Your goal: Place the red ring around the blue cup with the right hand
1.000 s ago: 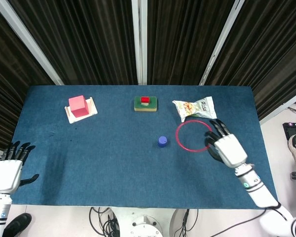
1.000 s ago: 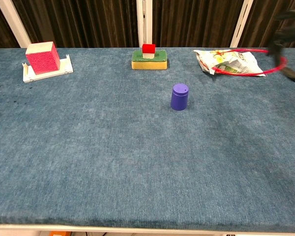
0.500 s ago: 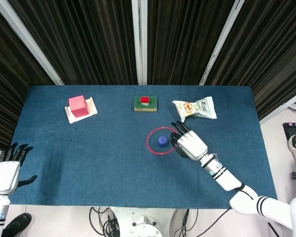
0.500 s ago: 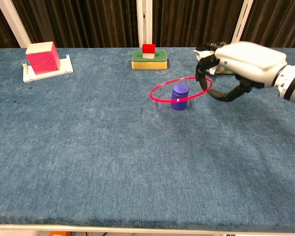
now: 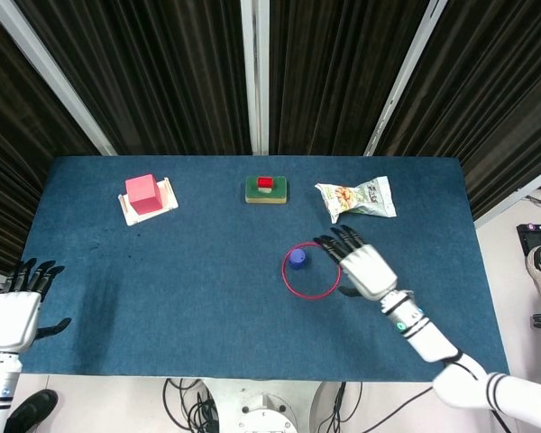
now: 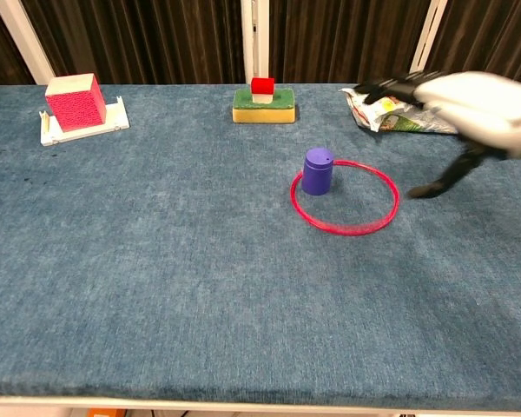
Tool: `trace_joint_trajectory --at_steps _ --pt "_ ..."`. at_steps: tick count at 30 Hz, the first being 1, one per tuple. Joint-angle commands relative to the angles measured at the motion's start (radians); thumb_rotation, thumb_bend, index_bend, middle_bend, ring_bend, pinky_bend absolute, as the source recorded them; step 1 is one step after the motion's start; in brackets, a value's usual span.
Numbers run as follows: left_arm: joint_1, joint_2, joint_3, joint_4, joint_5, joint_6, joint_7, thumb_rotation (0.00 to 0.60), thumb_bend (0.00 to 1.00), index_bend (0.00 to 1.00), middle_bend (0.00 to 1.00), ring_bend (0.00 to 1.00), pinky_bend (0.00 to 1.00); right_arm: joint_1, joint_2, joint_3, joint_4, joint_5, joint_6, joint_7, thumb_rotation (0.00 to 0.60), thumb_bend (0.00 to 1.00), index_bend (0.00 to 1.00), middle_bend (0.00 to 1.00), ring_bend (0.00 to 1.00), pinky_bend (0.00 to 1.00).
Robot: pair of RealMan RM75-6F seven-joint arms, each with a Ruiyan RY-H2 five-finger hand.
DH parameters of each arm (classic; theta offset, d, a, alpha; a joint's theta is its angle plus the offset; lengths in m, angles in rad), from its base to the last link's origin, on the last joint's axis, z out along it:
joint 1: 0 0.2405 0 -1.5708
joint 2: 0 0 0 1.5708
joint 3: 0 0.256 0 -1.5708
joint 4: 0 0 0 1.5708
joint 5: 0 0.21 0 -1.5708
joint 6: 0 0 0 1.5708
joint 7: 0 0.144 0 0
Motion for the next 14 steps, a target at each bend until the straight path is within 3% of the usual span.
trace_joint_trajectory --at_steps 1,7,14 --pt "-0.002 0.002 -0.001 0.001 0.003 0.0 -0.005 0.6 0.09 0.17 0.11 0.0 0.0 -0.113 0.133 -0.019 -0.109 0.051 0.111 -0.055 0.6 0.02 0.03 0.14 0.0 0.0" --pt "-0.005 0.005 0.0 -0.006 0.016 0.008 -0.006 0.6 0.09 0.17 0.11 0.0 0.0 -0.288 0.312 -0.068 -0.26 0.12 0.26 -0.064 0.6 0.23 0.08 0.17 0.0 0.0" --pt "-0.005 0.009 0.005 -0.023 0.033 0.015 -0.008 0.6 0.09 0.17 0.11 0.0 0.0 -0.404 0.368 -0.105 -0.3 0.109 0.364 0.015 0.6 0.25 0.08 0.16 0.0 0.0"
